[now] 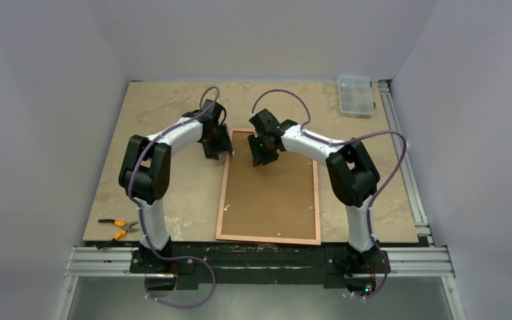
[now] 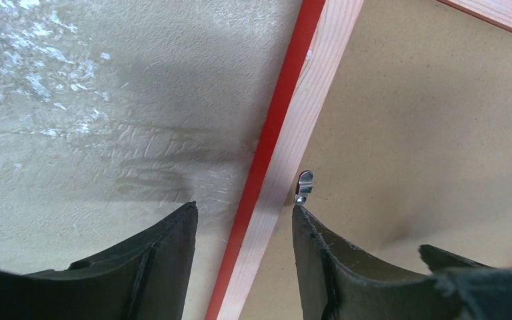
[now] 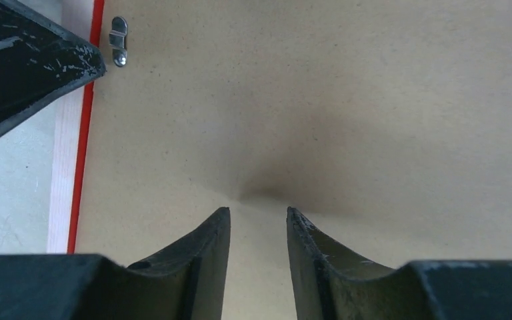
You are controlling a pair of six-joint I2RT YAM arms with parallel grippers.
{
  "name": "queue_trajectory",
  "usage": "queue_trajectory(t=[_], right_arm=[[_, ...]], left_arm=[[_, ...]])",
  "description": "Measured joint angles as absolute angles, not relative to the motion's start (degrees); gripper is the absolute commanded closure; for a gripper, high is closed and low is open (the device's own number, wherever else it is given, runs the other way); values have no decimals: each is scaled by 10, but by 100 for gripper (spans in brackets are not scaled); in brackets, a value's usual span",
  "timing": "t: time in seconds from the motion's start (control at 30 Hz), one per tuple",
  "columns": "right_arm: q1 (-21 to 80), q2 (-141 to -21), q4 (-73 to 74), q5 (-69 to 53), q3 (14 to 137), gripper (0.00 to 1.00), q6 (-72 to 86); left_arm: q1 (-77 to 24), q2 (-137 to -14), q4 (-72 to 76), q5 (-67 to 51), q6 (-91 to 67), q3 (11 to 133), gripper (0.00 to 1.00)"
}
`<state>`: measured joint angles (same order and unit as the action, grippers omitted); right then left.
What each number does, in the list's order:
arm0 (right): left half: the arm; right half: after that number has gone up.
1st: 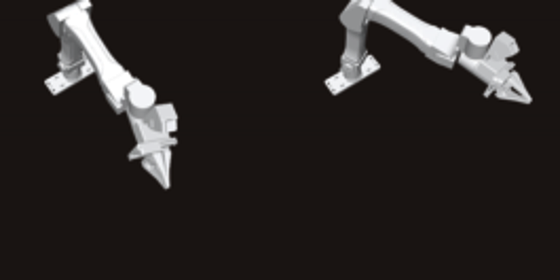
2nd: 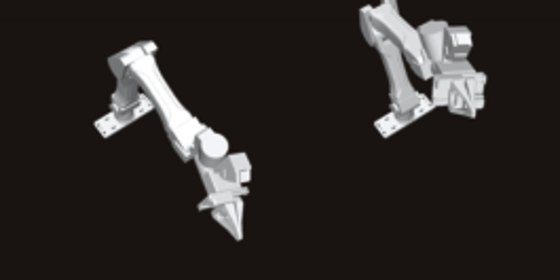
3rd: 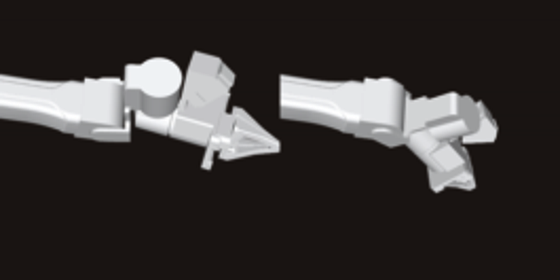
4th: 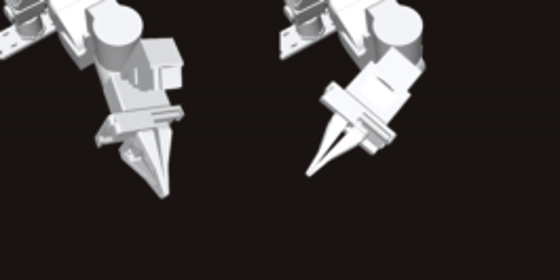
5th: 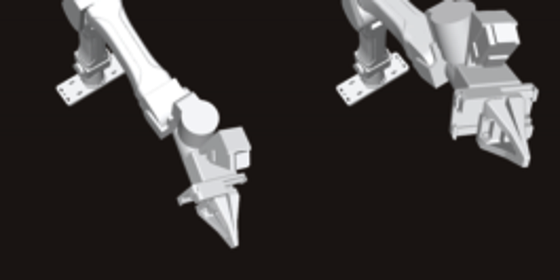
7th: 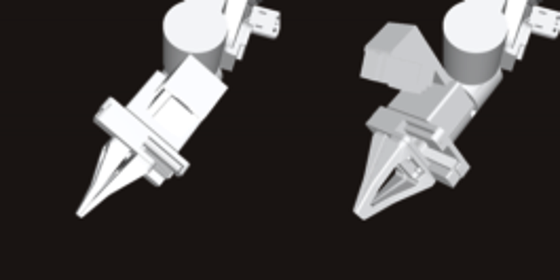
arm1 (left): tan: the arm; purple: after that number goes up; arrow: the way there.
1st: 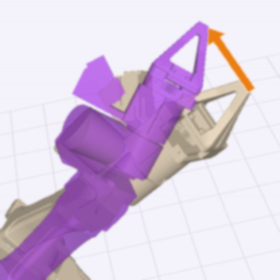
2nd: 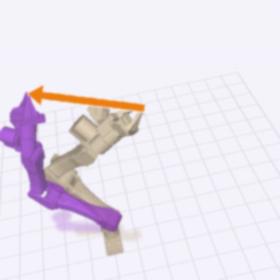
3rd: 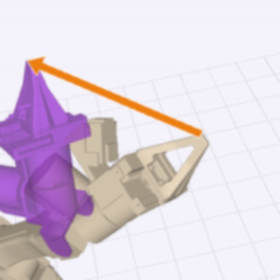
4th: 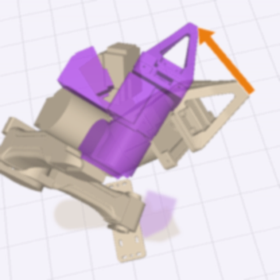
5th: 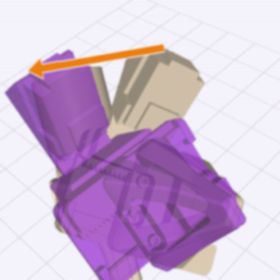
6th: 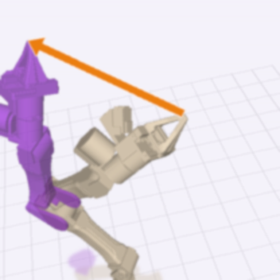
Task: Put the photo into the frame
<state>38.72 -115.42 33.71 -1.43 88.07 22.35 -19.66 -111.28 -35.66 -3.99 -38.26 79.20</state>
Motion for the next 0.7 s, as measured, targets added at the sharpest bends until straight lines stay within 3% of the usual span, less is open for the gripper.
queue_trajectory(t=[0.53,0.7], right_arm=[[396,-1213,310,-45,919,100,262],[396,-1213,312,-40,918,100,270]], left_arm=[[-218,-1143,-356,-27,-399,817,48],[-222,-1155,-358,-21,-399,833,61]])
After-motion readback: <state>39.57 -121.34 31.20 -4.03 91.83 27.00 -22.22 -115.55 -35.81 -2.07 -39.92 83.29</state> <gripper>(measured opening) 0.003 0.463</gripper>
